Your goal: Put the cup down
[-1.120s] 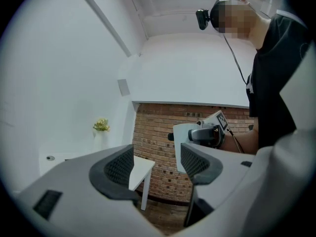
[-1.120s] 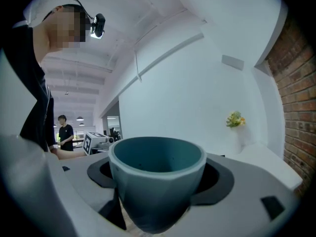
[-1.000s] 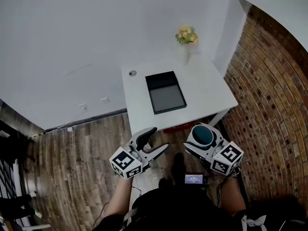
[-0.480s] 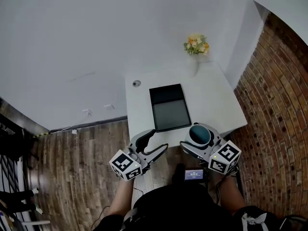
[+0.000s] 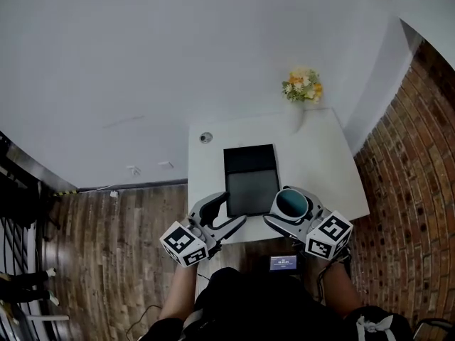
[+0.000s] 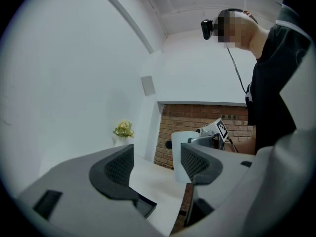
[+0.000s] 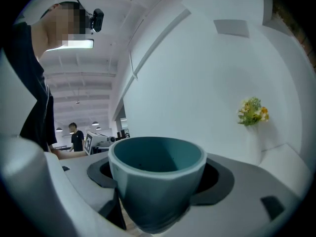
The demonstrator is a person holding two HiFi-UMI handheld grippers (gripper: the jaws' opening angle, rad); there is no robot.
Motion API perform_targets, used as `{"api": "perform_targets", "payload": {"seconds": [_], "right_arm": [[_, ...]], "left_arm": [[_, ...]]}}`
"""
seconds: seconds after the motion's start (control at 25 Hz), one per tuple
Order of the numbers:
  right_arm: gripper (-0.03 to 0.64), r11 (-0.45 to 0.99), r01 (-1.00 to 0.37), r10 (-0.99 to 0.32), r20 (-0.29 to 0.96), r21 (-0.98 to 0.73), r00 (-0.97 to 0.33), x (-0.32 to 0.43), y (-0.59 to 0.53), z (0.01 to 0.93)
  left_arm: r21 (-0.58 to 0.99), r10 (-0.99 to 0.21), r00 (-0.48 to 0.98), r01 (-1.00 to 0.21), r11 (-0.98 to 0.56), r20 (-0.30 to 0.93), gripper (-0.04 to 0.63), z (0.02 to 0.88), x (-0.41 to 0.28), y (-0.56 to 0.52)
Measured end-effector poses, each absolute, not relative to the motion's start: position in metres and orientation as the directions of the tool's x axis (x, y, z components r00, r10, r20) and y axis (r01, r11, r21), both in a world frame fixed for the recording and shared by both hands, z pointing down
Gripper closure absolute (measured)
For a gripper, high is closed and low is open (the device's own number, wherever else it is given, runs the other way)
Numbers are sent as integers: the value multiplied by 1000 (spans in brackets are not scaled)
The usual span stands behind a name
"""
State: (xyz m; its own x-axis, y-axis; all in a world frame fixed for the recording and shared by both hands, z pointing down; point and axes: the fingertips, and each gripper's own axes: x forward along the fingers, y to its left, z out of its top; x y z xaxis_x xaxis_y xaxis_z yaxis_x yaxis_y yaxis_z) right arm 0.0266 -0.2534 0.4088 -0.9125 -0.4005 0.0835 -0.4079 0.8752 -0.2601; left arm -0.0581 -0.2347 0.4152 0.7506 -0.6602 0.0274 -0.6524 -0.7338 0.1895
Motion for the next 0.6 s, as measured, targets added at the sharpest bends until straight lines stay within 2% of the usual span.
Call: {"api": "perform_targets", "payload": {"seconds": [0.2, 0.6], "right_arm": [[215, 879, -390, -385, 73, -274, -920, 14, -263, 408], [215, 870, -436, -427, 89, -232, -900, -14, -265, 402]], "left_arm": [[224, -649, 760, -639, -736, 36, 292, 424, -67, -247], [223, -622, 783, -609, -761, 15, 293, 417, -97, -254]]}}
